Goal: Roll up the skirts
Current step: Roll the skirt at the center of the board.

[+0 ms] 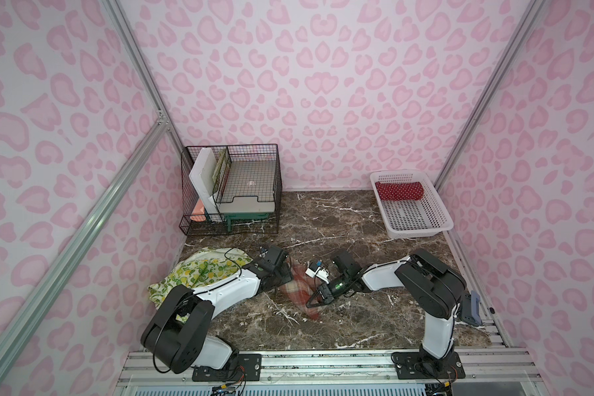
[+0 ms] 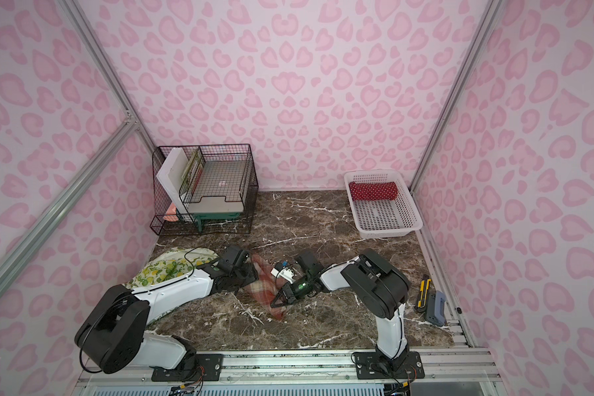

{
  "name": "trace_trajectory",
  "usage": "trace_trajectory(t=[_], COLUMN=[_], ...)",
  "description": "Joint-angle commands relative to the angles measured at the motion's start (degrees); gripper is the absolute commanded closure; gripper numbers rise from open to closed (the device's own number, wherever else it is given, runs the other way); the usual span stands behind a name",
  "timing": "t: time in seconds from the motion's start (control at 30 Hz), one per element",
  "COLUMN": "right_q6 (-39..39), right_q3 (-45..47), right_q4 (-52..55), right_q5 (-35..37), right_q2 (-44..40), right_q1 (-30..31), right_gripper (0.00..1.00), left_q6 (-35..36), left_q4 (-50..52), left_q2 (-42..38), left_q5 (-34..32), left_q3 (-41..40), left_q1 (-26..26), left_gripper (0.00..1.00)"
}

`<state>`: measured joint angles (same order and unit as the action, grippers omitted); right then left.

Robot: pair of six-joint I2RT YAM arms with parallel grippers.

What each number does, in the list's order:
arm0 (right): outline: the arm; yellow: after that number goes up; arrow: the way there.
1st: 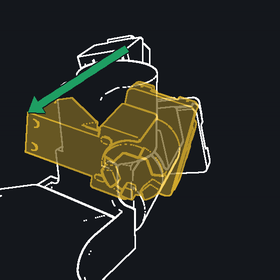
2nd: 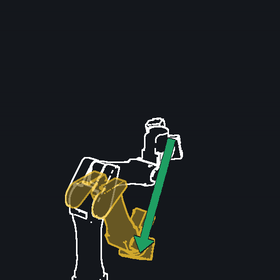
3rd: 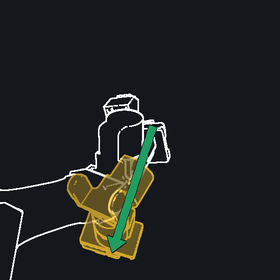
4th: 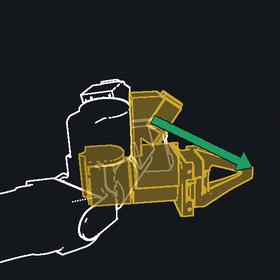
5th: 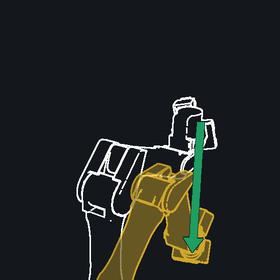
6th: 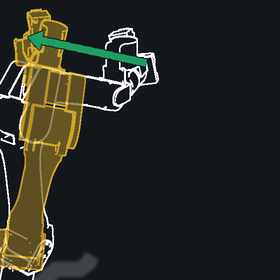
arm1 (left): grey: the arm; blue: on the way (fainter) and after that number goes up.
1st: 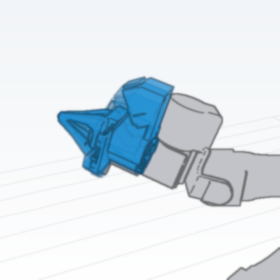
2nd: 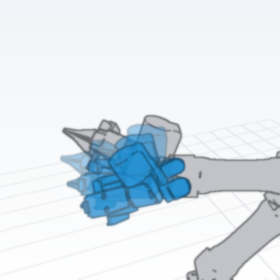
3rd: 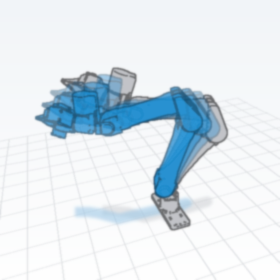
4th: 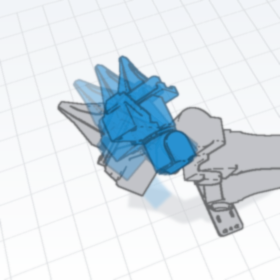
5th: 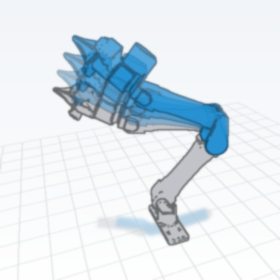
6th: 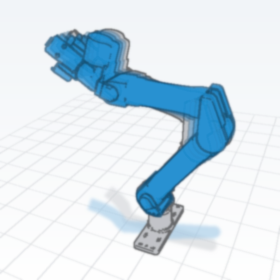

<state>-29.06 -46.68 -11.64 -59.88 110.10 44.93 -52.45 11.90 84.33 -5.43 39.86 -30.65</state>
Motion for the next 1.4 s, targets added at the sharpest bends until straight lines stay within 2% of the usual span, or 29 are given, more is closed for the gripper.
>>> trace_trajectory(t=[0.0, 0.07, 0.1, 0.2, 0.27, 0.33, 0.43, 0.53, 0.73, 0.83, 1.07, 1.2, 1.27, 1.3, 1.33, 1.37], right_q6=[1.5, 2.9, 3.6, 5.0, 6.2, 7.2, 6.3, 6.7, 10.4, 14.1, 18.3, 18.4, 18.1, 18.2, 18.0, 17.8], right_q3=[0.6, 0.4, 0.4, -0.3, -2.0, -4.9, -10.4, -11.8, -7.9, -8.0, -7.4, -8.0, -7.1, -6.7, -6.4, -6.1], right_q4=[17.5, 21.0, 22.9, 28.8, 34.8, 40.4, 46.2, 43.4, 28.2, 25.1, 19.2, 17.7, 16.3, 15.5, 14.9, 14.5], right_q5=[9.5, 13.3, 15.5, 24.9, 34.0, 43.5, 56.3, 57.7, 68.8, 72.5, 71.9, 69.7, 68.9, 68.3, 67.3, 65.5], right_q2=[-0.4, -2.0, -2.9, -9.4, -15.8, -22.0, -26.8, -27.6, -25.6, -23.7, -20.4, -14.7, -12.8, -12.4, -12.0, -11.9], right_q1=[-0.5, -0.5, -0.5, -0.5, 0.4, 3.3, 9.0, 13.1, 23.0, 24.9, 25.6, 24.1, 23.3, 23.2, 23.0, 22.8], right_gripper=[0.85, 0.66, 0.61, 0.53, 0.48, 0.46, 0.43, 0.43, 0.40, 0.37, 0.28, 0.27, 0.29, 0.36, 0.49, 0.67], left_q6=[0.2, 0.8, 1.2, 2.7, 3.8, 4.5, 5.1, 5.5, 5.1, 5.1, 4.7, 4.8, 5.0, 5.1, 5.2, 5.3], left_q4=[2.3, 2.4, 2.6, 3.8, 4.9, 6.1, 7.0, 7.2, 6.3, 6.5, 6.5, 6.5, 6.3, 6.0, 6.0, 5.8], left_q2=[2.7, 3.0, 3.1, 3.8, 4.1, 4.3, 4.2, 4.5, 4.5, 4.7, 4.4, 4.2, 3.8, 3.7, 3.7, 3.8], left_q5=[-2.8, -2.8, -2.7, -2.1, -1.7, -1.7, -1.4, -1.2, 0.1, 0.5, 1.0, 1.5, 1.9, 2.2, 2.5, 3.0], left_q3=[0.9, 0.3, 0.3, 0.5, 1.1, 1.8, 2.3, 2.9, 2.5, 2.6, 2.8, 3.0, 2.8, 2.8, 2.7, 2.8], left_q1=[0.1, 0.1, 0.1, -0.1, -0.2, -0.4, -0.6, -0.8, -1.1, -1.2, -1.5, -1.6, -1.6, -1.6, -1.6, -1.6], left_gripper=[1.00, 1.00, 1.00, 1.00, 1.00, 1.00, 1.00, 1.00, 1.00, 1.00, 1.00, 1.00, 1.00, 1.00, 1.00, 1.00])
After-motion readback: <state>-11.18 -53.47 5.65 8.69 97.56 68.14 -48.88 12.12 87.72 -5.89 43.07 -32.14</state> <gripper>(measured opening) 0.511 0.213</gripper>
